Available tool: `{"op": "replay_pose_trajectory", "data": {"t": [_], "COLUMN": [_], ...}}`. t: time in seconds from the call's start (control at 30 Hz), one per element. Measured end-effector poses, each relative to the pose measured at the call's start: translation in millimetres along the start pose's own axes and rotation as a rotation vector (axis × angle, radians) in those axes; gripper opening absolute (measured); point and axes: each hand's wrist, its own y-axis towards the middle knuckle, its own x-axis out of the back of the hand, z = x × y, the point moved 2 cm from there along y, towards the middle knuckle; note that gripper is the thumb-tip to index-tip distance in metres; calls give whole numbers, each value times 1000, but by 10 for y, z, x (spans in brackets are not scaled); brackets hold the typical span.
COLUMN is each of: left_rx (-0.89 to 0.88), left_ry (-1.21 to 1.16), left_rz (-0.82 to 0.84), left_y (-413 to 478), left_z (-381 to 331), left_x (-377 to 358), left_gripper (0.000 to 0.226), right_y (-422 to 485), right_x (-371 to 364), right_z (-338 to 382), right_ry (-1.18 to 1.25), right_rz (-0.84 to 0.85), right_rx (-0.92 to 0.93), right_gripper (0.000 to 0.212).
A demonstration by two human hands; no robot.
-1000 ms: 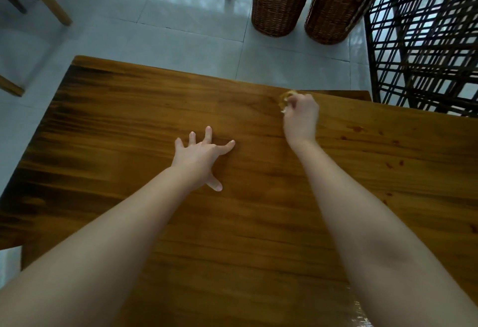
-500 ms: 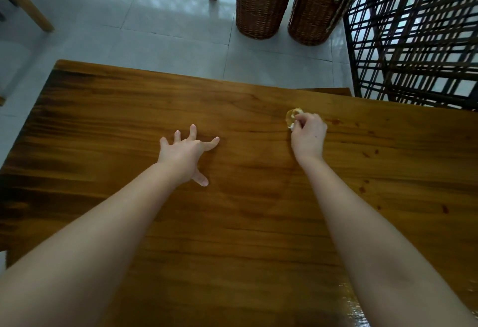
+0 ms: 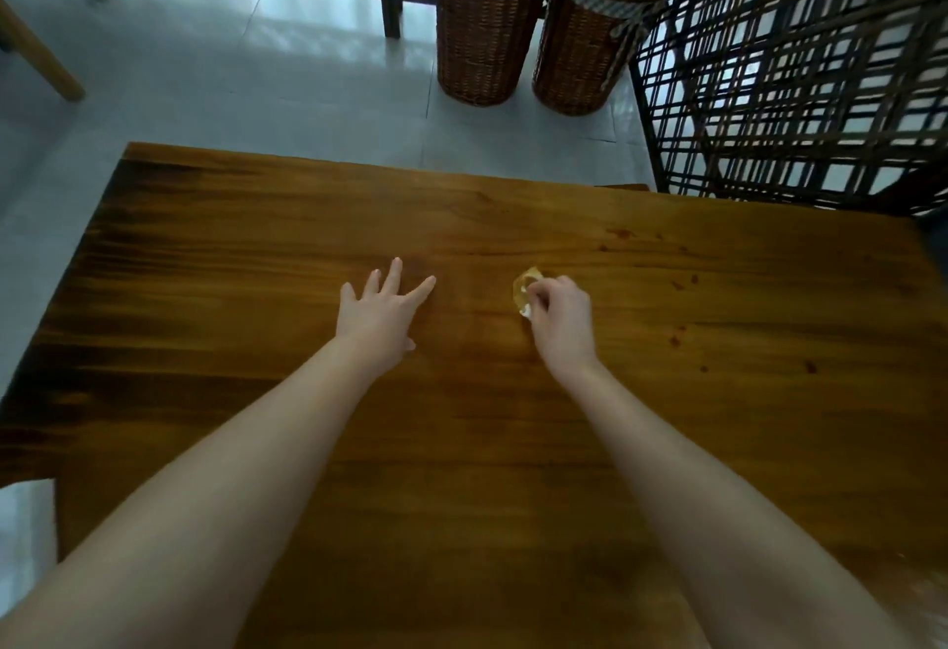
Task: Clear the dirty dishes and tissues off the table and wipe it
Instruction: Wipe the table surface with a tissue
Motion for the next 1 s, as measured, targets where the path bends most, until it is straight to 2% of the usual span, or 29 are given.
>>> {"op": "replay_pose_trajectory", "data": {"t": [0.17, 0.43, 0.6, 1.0], "left_rx": [-37, -103, -170, -255], "left_ry": [-191, -357, -394, -379], "left_rz": [-47, -8, 12, -22], "left_y": [-535, -1345, -1772, -2703], "left_z": [-87, -602, -1264, -3160], "left_x": [-169, -320, -277, -415], "left_gripper": [75, 67, 64, 64], "right_y": [-580, -1464, -2065, -3326], "right_x": [453, 1181, 1684, 3010], "right_z": [-65, -423, -823, -2352], "right_ry": [66, 86, 105, 115], "right_rz": [-61, -145, -191, -277], "right_rx": [-18, -146, -194, -208], "right_gripper": [21, 21, 21, 13]}}
